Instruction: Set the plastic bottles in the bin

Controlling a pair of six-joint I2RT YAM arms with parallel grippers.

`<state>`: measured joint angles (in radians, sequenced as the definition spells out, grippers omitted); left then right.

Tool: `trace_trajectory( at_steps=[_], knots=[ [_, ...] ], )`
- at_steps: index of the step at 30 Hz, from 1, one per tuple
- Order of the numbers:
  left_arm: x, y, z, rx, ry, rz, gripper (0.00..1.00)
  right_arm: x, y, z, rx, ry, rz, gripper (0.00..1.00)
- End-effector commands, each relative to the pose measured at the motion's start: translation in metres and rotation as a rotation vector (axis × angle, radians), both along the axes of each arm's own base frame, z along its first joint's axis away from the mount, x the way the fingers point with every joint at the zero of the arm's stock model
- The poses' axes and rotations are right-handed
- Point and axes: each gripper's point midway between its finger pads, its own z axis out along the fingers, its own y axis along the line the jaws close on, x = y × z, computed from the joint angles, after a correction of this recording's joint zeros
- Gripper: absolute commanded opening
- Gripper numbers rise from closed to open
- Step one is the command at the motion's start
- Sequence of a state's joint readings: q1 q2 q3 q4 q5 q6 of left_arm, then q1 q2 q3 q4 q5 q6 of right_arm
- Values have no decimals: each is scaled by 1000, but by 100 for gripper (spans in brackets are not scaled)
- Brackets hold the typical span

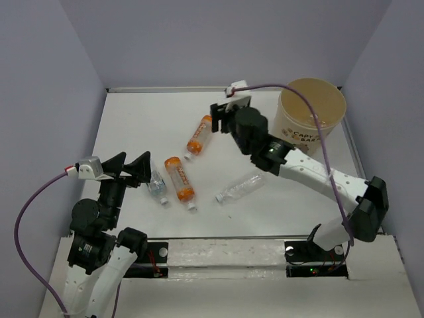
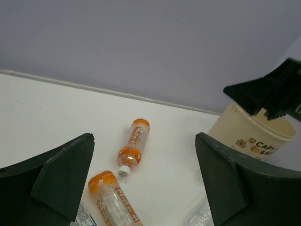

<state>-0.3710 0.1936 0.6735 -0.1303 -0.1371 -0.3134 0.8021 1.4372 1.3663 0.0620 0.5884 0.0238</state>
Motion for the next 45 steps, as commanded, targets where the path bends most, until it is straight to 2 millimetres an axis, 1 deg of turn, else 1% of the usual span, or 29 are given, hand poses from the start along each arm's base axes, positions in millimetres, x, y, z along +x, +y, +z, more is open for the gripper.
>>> trace_trajectory(
  at_steps=[1,2,3,5,6,7,8,9,10,12,13,14,17,18,22,24,25,27,28,31,35,36,38,39,40,41,42,44,45],
  knots=[
    [11,24,-2,-30,35,147,99,-50,117,-75,-60,184,306,72],
    [11,27,-3,-35,41,166,99,-59,134,-82,-65,208,347,71],
    [11,31,-3,-43,42,185,99,-74,161,-97,-66,255,418,71],
    [9,35,-1,-53,34,199,99,-86,181,-115,-68,322,471,71],
    [8,38,-1,-59,33,215,99,-89,193,-113,-36,339,486,71],
    [6,40,0,-65,27,220,99,-87,202,-135,-53,376,488,71],
    [6,41,2,-68,22,226,99,-91,211,-143,-57,393,500,71],
    [5,40,3,-70,16,220,99,-91,218,-145,-42,416,505,72],
    [5,39,2,-68,17,216,99,-95,229,-166,-68,453,513,72],
    [6,37,2,-65,20,202,99,-93,236,-185,-81,491,503,74],
    [6,36,1,-61,21,201,99,-90,241,-184,-77,492,499,75],
    [6,36,2,-60,19,197,99,-87,243,-207,-113,524,478,75],
    [5,34,2,-57,14,185,99,-83,250,-222,-123,541,469,76],
    [4,33,2,-56,12,179,99,-82,251,-238,-145,562,455,76],
    [3,32,3,-56,5,170,99,-76,248,-261,-196,583,407,77],
    [2,31,5,-57,0,166,99,-72,244,-267,-226,582,377,78],
    [2,30,5,-54,-2,156,99,-67,239,-275,-251,578,341,79],
    [1,28,6,-53,-7,145,99,-67,238,-284,-271,590,334,80],
    [1,28,6,-53,-7,145,99,-70,240,-294,-281,609,348,80],
    [1,27,6,-53,-7,142,99,-73,244,-309,-285,642,365,80],
    [2,26,6,-53,-8,136,99,-67,247,-311,-280,630,339,75],
    [2,25,6,-52,-6,134,99,-66,247,-307,-271,625,333,67],
    [2,25,5,-51,-4,134,99,-67,246,-297,-268,599,317,61],
    [2,25,5,-51,-5,134,99,-70,247,-280,-262,571,325,56],
    [2,25,5,-50,-4,133,99,-66,242,-269,-262,542,296,53],
    [2,25,6,-51,-7,131,99,-69,242,-257,-261,520,297,52],
    [2,24,6,-51,-8,128,99,-69,237,-234,-247,486,296,51],
    [2,24,6,-50,-9,125,99,-73,230,-211,-235,450,291,50],
    [2,24,6,-51,-10,125,99,-73,229,-191,-200,426,295,50]
  ],
)
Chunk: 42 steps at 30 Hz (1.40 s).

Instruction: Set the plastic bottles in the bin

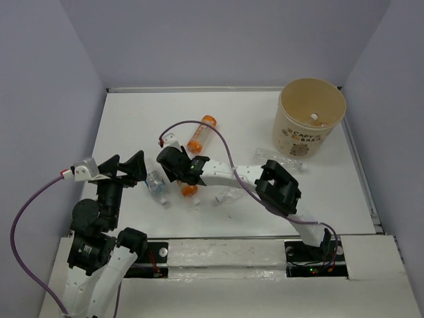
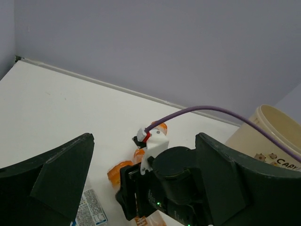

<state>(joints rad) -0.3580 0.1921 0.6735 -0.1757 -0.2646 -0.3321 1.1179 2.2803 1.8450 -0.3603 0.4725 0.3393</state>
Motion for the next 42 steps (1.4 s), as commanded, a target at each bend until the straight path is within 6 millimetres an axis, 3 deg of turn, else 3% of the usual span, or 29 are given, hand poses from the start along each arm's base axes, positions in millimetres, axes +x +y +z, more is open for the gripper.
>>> trace_trajectory(
  at_steps=[1,4,5,7,8,12,13,15,16,17,18,19,21,22,23,26,30,31,35,38,39,40,42],
  knots=[
    [-4,0,17,-19,-62,-7,99,-3,-13,144,192,-193,-28,49],
    [-3,-1,16,-18,-60,-10,99,-6,-30,204,283,-294,-24,49],
    [-4,-1,17,-19,-64,-12,99,-6,-50,244,322,-379,-36,49],
    [-4,-2,17,-16,-65,-16,99,4,-84,282,335,-469,-98,49],
    [-4,-1,17,-16,-66,-14,99,19,-124,320,376,-548,-191,49],
    [-8,-1,20,-20,-81,-22,99,62,-234,387,370,-744,-398,49],
    [-8,-1,21,-20,-84,-20,99,79,-291,407,355,-811,-513,48],
    [-10,0,22,-23,-91,-21,99,88,-343,425,369,-895,-607,48],
    [-12,0,23,-25,-95,-23,99,100,-385,429,344,-934,-700,48],
    [-12,0,22,-26,-97,-25,99,101,-404,439,363,-977,-739,48],
    [-12,0,23,-25,-98,-26,99,105,-422,436,339,-999,-777,48],
    [-12,-1,23,-26,-100,-28,99,110,-453,438,314,-1030,-843,48],
    [-12,-2,23,-23,-99,-35,99,121,-487,439,293,-1060,-903,48],
    [-12,-2,23,-23,-99,-35,99,120,-488,442,301,-1066,-904,48],
    [-12,-2,23,-23,-99,-36,99,128,-501,436,269,-1061,-934,48],
    [-13,-2,24,-24,-103,-38,99,141,-514,424,238,-1091,-960,49],
    [-14,-2,24,-25,-104,-36,99,159,-527,387,160,-1079,-974,51],
    [-13,-2,24,-24,-103,-35,99,164,-527,368,137,-1064,-967,51],
    [-13,-2,23,-21,-100,-37,99,171,-534,339,126,-1062,-967,56],
    [-13,-2,24,-21,-100,-37,99,166,-524,343,200,-1052,-916,87],
    [-12,-3,24,-23,-100,-38,99,165,-520,341,210,-1015,-900,94],
    [-11,-4,23,-21,-99,-42,99,156,-515,361,289,-1031,-878,98],
    [-11,-5,22,-18,-95,-45,99,151,-497,372,344,-999,-794,98]
  ],
)
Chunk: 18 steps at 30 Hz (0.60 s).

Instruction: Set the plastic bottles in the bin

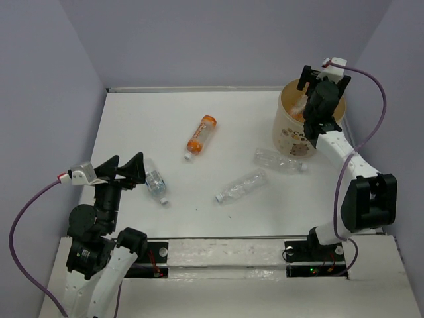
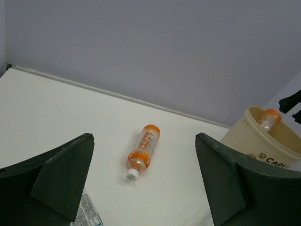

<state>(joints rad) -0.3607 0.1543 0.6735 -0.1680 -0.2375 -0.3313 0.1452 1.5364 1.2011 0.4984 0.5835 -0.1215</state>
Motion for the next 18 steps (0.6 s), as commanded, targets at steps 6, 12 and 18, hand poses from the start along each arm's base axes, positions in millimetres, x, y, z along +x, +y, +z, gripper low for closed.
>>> trace_trajectory(
  at_steps=[6,12,18],
  knots=[
    [2,-3,13,-7,-42,-13,99,-69,121,116,225,-215,489,93],
    [4,17,10,-45,-14,98,99,-111,296,28,322,67,928,89],
    [2,54,4,-123,21,300,99,-173,468,-51,259,359,1226,92]
  ],
)
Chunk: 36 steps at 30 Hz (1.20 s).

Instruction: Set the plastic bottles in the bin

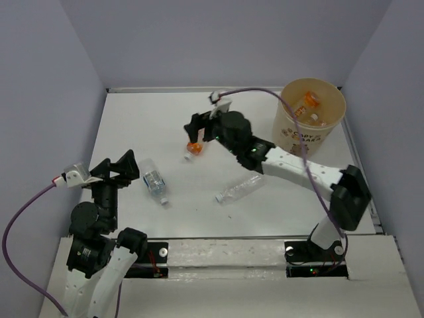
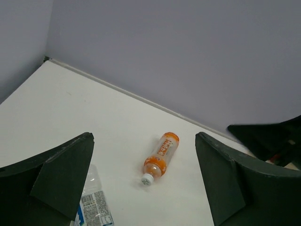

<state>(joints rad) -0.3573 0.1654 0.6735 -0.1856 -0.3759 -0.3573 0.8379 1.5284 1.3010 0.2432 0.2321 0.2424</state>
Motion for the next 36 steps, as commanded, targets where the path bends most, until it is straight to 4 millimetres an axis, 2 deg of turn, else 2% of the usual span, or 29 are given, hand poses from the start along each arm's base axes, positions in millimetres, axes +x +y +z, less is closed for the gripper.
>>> trace_trajectory(
  at_steps=[1,3,4,5,7,8,10,11,12,13,14,15,16,18,19,23,24,26,29,30,31,32,33,35,36],
  knots=[
    [-6,34,13,-84,-29,179,99,-56,112,-76,-134,186,255,93],
    [-10,39,14,-99,-40,200,99,-70,143,-94,-171,216,319,93],
    [-11,41,14,-105,-43,213,99,-70,160,-79,-150,199,337,93],
    [-13,43,15,-109,-50,217,99,-79,177,-127,-244,278,369,94],
    [-14,43,14,-112,-49,218,99,-78,195,-143,-268,313,377,95],
    [-13,43,15,-109,-49,214,99,-74,207,-161,-286,338,377,95],
    [-13,39,17,-102,-55,192,99,-71,217,-178,-297,380,373,96],
    [-12,37,16,-97,-55,185,99,-67,223,-174,-289,377,370,96],
    [-12,37,16,-95,-55,182,99,-65,228,-196,-312,401,368,97],
    [-11,34,16,-91,-56,169,99,-64,230,-203,-318,414,367,97],
    [-12,34,17,-90,-60,163,99,-61,233,-202,-319,416,357,98],
    [-11,32,18,-88,-62,156,99,-65,237,-209,-333,417,354,98],
    [-11,31,17,-87,-62,152,99,-62,237,-229,-361,432,338,98],
    [-12,31,17,-86,-64,146,99,-56,236,-240,-384,436,305,98],
    [-13,31,18,-87,-67,144,99,-54,234,-255,-408,443,287,98],
    [-12,27,18,-83,-68,126,99,-49,235,-272,-438,441,272,95],
    [-11,26,18,-82,-68,120,99,-48,236,-273,-436,438,269,88],
    [-10,25,17,-78,-65,118,99,-49,240,-270,-431,427,257,75],
    [-10,24,18,-78,-64,113,99,-45,236,-256,-408,407,228,48],
    [-9,24,17,-77,-62,111,99,-42,239,-218,-342,352,235,42],
    [-9,23,17,-77,-63,110,99,-45,233,-219,-346,345,237,41],
    [-9,23,18,-76,-63,107,99,-43,234,-195,-296,304,233,41],
    [-9,22,17,-74,-63,103,99,-44,226,-149,-237,256,227,40],
    [-9,21,17,-73,-62,98,99,-45,210,-109,-201,187,207,40],
    [-9,21,17,-71,-60,97,99,-40,198,-82,-161,135,159,40]
  ],
)
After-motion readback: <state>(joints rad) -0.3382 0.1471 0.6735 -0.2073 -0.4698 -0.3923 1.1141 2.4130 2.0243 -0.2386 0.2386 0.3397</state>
